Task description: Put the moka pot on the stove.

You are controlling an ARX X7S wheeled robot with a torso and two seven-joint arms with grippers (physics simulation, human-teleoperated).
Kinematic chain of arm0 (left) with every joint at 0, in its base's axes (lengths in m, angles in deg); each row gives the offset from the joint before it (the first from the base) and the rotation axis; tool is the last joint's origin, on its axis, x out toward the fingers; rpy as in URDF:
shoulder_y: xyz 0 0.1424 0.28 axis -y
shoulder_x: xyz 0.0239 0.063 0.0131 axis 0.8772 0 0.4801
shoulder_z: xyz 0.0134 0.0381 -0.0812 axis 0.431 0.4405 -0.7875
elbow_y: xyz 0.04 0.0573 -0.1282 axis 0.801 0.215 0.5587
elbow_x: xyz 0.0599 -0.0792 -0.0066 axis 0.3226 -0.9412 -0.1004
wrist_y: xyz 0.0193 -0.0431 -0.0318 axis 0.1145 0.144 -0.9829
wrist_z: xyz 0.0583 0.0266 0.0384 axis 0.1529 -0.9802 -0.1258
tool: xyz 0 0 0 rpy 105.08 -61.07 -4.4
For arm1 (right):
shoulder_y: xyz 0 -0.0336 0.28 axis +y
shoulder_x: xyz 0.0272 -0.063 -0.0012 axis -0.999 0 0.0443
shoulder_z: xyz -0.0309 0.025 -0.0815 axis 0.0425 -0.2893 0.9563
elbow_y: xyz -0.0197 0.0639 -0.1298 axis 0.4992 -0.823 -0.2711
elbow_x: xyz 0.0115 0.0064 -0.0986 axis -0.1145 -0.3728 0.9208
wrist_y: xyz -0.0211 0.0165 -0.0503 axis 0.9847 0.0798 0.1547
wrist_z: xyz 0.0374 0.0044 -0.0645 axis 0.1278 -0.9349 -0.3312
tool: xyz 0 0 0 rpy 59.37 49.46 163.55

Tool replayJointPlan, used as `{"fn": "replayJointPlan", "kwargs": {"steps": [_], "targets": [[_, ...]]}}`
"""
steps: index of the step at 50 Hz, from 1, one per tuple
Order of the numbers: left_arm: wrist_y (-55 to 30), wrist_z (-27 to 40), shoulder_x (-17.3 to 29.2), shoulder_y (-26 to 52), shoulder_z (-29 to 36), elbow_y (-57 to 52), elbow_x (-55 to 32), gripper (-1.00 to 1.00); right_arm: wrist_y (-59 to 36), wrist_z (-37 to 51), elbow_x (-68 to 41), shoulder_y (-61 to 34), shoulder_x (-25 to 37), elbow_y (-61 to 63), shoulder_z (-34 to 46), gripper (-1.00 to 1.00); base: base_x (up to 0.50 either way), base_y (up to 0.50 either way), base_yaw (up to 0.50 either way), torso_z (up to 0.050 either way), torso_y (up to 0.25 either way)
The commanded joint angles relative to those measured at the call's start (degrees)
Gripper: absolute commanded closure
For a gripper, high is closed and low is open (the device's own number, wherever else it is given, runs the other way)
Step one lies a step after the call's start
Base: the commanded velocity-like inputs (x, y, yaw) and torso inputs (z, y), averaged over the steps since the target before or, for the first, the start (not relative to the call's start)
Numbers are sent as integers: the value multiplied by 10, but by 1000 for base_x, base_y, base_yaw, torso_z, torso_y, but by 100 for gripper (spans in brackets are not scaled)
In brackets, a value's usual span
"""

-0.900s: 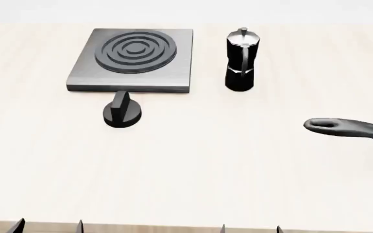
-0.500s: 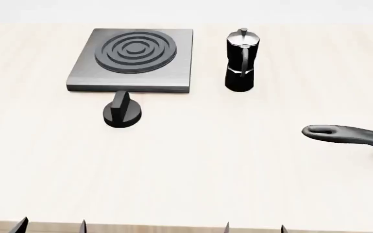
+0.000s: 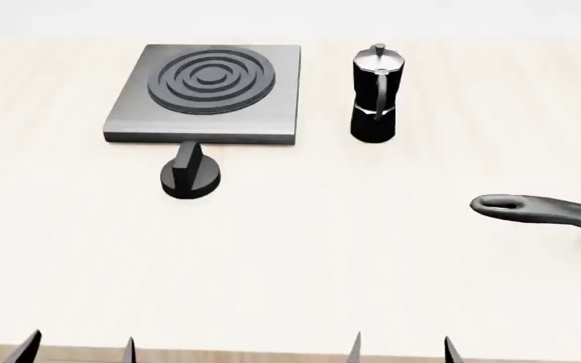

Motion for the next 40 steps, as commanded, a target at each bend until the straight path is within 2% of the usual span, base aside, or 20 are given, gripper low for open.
{"fn": "replayJointPlan", "kwargs": {"steps": [1, 22, 40], "targets": [[-15, 11, 8, -5, 10, -28, -4, -100, 0, 11, -2, -2, 7, 2, 11, -100, 0, 0, 0, 0, 0], [15, 5, 19, -10, 19, -36, -31, -100, -8, 26, 3, -11, 25, 13, 33, -100, 14, 0, 0, 0, 0], [21, 8, 26, -1, 26, -31, -43, -100, -13, 36, 0, -13, 32, 21, 46, -100, 201, 0, 0, 0, 0]]}}
